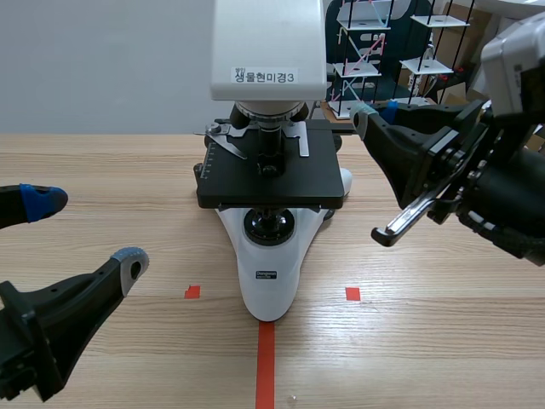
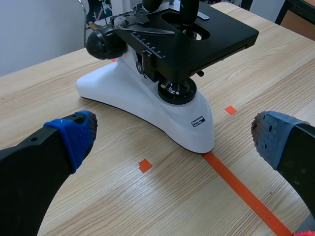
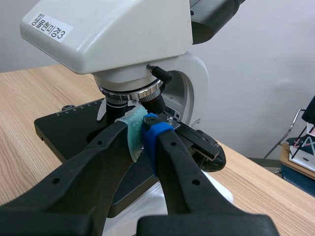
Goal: Point at the revolving nosepiece
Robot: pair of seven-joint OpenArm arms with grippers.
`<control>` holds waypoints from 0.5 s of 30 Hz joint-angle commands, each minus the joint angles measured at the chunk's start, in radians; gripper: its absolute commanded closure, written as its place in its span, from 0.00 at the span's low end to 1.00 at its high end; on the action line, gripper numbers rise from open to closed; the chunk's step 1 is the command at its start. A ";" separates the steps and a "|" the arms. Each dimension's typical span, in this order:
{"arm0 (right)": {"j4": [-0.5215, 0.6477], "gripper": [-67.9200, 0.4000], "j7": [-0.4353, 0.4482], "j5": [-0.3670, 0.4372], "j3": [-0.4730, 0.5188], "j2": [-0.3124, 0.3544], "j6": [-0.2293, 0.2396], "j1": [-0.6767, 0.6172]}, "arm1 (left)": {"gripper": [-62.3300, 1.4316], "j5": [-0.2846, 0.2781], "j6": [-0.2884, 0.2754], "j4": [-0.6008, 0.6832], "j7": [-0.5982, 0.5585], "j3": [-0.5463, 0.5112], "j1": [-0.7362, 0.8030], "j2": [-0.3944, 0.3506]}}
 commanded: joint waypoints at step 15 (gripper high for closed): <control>0.011 0.99 0.005 0.011 0.005 0.011 0.000 0.003 | 0.00 -0.006 -0.001 0.008 -0.014 0.006 0.000 0.002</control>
